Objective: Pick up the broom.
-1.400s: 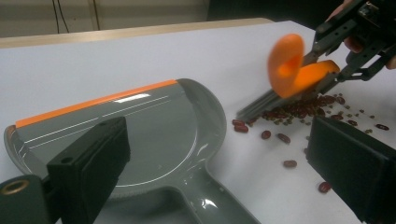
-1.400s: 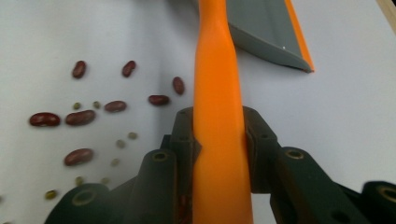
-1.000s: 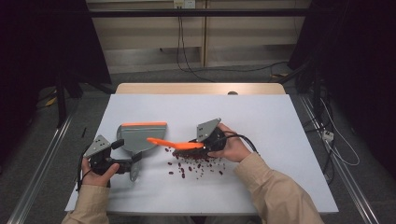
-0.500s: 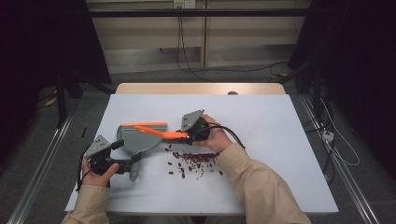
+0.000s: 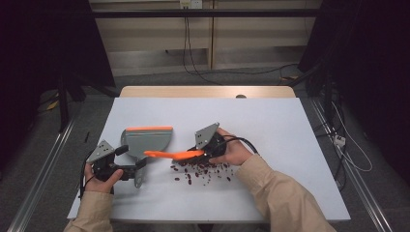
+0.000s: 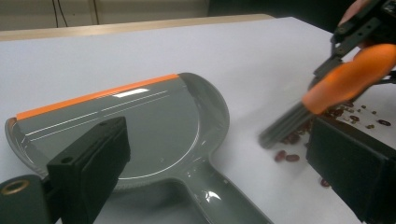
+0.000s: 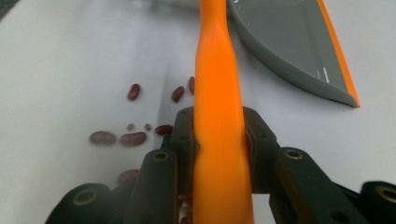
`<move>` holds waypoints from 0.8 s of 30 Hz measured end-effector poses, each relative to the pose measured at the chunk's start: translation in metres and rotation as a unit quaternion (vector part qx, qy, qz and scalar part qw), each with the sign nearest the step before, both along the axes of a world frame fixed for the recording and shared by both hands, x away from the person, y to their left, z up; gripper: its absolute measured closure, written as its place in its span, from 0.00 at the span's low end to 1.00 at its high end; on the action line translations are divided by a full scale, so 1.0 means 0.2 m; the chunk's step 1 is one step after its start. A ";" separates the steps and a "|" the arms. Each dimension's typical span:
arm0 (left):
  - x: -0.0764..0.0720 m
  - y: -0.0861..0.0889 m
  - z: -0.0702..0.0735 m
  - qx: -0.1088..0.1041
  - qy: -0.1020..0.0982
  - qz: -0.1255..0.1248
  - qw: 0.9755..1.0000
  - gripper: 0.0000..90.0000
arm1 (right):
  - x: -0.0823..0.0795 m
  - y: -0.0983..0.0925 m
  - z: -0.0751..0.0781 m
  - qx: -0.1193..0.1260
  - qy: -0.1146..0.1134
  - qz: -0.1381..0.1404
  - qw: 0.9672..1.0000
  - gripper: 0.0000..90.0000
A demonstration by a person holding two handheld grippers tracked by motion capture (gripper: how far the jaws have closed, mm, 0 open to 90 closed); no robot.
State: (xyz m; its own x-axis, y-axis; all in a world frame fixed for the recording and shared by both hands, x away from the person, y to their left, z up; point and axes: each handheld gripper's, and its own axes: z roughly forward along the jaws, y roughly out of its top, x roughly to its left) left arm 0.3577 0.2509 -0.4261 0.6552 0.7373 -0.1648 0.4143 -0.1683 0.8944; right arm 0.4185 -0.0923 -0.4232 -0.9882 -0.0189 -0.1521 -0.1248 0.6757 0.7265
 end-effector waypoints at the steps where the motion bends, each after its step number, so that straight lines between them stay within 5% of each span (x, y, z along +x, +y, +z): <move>1: 0.00 0.00 0.00 0.001 0.000 0.001 1.000 0.07 | -0.01 -0.01 0.00 0.000 -0.001 0.000 1.000 0.79; 6: 0.00 0.00 0.00 0.001 -0.002 0.002 1.000 0.07 | -0.04 -0.04 0.01 0.002 0.001 0.001 1.000 0.79; 15: 0.00 0.00 0.01 0.003 -0.004 -0.001 1.000 0.07 | -0.02 -0.09 0.05 0.058 0.019 -0.077 0.995 0.79; 20: 0.00 0.00 0.01 0.003 -0.004 -0.001 1.000 0.07 | -0.03 -0.12 0.06 0.104 0.050 -0.140 0.983 0.79; 24: 0.00 -0.01 0.01 0.003 -0.003 -0.003 1.000 0.07 | -0.06 -0.12 0.07 0.129 0.078 -0.202 0.968 0.79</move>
